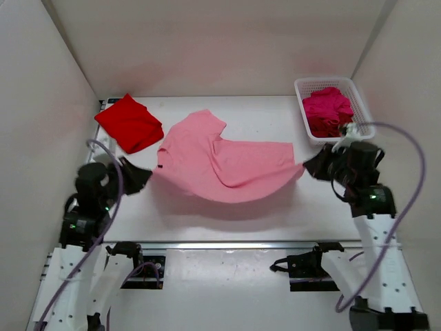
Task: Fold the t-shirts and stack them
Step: Flatten out the crumpled T-shirt at the center of the board.
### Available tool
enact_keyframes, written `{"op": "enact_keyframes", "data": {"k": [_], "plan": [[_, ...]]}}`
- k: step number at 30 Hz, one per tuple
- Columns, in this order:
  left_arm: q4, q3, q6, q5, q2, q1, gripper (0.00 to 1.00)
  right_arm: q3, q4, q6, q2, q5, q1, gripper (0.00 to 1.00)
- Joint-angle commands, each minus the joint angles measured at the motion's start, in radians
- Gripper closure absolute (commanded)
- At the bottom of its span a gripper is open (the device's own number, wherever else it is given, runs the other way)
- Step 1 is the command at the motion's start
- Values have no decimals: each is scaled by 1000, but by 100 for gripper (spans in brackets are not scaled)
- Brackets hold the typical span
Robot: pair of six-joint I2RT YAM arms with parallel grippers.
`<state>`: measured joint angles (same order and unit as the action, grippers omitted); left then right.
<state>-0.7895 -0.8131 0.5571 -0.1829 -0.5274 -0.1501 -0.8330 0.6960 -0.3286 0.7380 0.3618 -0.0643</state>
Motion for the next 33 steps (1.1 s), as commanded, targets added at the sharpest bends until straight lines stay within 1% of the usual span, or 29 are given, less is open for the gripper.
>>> {"op": "enact_keyframes", "data": {"k": [1, 2, 3, 4, 5, 7, 8, 9, 10, 11, 12, 13, 14, 15, 16, 17, 18, 19, 20, 21, 23, 25, 27, 28, 29, 30, 31, 32, 33], "plan": [[-31, -370, -36, 11, -94, 9, 100, -454, 58, 2, 27, -212, 194, 100], [-40, -518, -36, 19, -155, -15, 100, -528, 91, -1, 37, -303, 233, 100], [-59, -657, -33, 32, -217, -49, 100, -672, 111, 5, 69, -402, 314, 100], [-72, -728, -29, 64, -273, -80, 100, -806, 143, 3, 98, -443, 390, 100], [-86, -859, -26, 94, -304, -100, 100, -871, 169, 14, 128, -507, 458, 100], [-140, -1132, -43, 149, -431, -158, 100, -1088, 204, 28, 197, -614, 558, 100], [-167, -1197, -52, 181, -469, -172, 99, -1118, 206, 52, 242, -639, 601, 99], [-177, -1300, -68, 210, -533, -192, 99, -1162, 203, 68, 265, -708, 630, 100], [-195, -1372, -88, 256, -592, -206, 99, -1176, 203, 97, 314, -800, 714, 100], [-212, -1388, -97, 291, -614, -213, 98, -1177, 182, 127, 369, -860, 830, 100], [-209, -1390, -117, 295, -658, -206, 97, -1157, 145, 149, 386, -989, 887, 100], [-209, -1350, -135, 289, -692, -174, 98, -1132, 113, 198, 426, -1062, 961, 100], [-191, -1315, -140, 239, -715, -120, 98, -1134, 111, 218, 469, -1040, 896, 100], [-177, -1229, -143, 208, -721, -93, 98, -1153, 123, 188, 492, -842, 800, 100], [-150, -1142, -135, 145, -741, -27, 99, -1141, 116, 157, 523, -531, 539, 100], [-104, -1049, -120, 44, -743, 47, 100, -1061, 58, 120, 518, -291, 306, 100], [-32, -999, -111, -4, -732, 64, 100, -983, -19, 103, 532, -232, 220, 100], [4, -924, -102, -1, -730, 81, 100, -959, -36, 103, 553, -190, 198, 100], [27, -893, -108, 28, -744, 87, 100, -937, -46, 115, 595, -193, 166, 99], [24, -905, -114, 31, -766, 101, 100, -937, -65, 120, 656, -189, 170, 100], [-5, -990, -118, 34, -874, 107, 100, -983, -70, 117, 740, -170, 141, 100], [1, -1070, -100, 27, -939, 101, 100, -1093, -40, 112, 855, -153, 129, 100], [-7, -1200, -76, 17, -1000, 104, 100, -1408, 35, 103, 1025, -141, 123, 100], [-36, -1324, -65, -2, -1055, 104, 100, -1511, 74, 96, 1063, -164, 121, 100], [-46, -1462, -47, -10, -1118, 115, 100, -1522, 27, 82, 1057, -114, 112, 100], [-39, -1512, -16, -33, -1141, 138, 100, -1513, -49, 38, 1049, -63, 74, 99], [13, -1508, 4, -83, -1136, 148, 100, -1584, -41, 16, 1067, -46, 66, 100], [47, -1497, 35, -104, -1129, 187, 100, -1588, -58, -1, 1064, -28, 28, 100], [52, -1518, 40, -121, -1134, 193, 100, -1560, -76, -10, 1043, 1, 5, 100]]}}
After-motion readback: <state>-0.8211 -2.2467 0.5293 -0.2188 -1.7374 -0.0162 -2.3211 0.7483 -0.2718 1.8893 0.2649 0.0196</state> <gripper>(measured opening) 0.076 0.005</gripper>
